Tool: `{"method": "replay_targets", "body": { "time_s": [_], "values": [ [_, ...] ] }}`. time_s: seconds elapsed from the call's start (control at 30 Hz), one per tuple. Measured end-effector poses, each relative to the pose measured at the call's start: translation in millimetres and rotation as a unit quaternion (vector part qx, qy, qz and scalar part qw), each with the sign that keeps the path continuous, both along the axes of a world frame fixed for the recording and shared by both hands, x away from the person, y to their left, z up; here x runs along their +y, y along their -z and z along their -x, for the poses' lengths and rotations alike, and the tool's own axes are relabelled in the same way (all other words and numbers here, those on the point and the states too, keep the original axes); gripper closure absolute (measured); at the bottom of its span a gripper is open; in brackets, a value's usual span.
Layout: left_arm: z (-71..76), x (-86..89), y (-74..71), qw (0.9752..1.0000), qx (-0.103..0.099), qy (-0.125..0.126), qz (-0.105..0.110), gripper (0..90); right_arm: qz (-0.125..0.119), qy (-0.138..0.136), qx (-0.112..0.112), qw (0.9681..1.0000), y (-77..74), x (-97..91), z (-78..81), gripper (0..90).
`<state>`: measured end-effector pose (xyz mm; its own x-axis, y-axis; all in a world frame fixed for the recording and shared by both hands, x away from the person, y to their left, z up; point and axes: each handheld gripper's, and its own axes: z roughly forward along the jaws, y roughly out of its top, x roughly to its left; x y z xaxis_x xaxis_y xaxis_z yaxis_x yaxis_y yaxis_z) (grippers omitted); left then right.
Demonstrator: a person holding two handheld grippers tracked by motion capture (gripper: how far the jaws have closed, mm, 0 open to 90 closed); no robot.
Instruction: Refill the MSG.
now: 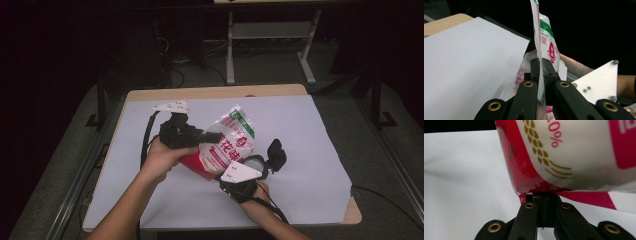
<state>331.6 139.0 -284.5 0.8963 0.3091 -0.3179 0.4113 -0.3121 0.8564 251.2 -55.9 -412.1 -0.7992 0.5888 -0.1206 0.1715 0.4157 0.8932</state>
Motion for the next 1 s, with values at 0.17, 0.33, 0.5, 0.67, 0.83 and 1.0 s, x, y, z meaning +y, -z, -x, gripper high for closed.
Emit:
{"method": "replay_targets", "body": {
  "time_s": [0.17,0.33,0.5,0.67,0.83,1.0],
  "values": [
    [-1.8,-0.5,0.6,1.0,0.005,-0.002,0.0,90.0,-0.002,-0.003,0.0,1.0,1.5,1.3,1.2,90.0],
    [-2.0,-1.4,0.3,1.0,0.004,0.0,-0.007,90.0,-0.002,-0.008,0.0,1.0,1.8,2.4,2.1,90.0],
    [-2.9,-4.3,-0.2,0.9998,0.005,0.002,-0.018,90.0,-0.001,-0.011,0.002,0.9999,2.6,2.9,2.7,90.0],
    [-3.3,-7.7,-1.4,0.9996,0.008,0.002,-0.027,90.0,-0.004,-0.013,0.007,0.9999,2.9,2.4,2.0,90.0],
    [-2.9,-9.8,-1.8,0.9994,0.006,0.005,-0.034,90.0,-0.016,-0.028,0.022,0.9992,3.5,-0.6,-0.1,90.0],
    [-3.3,-10.9,-0.8,0.9991,0.005,0.007,-0.041,90.0,-0.029,-0.05,0.047,0.9973,4.8,-3.1,-4.8,90.0]
  ]
}}
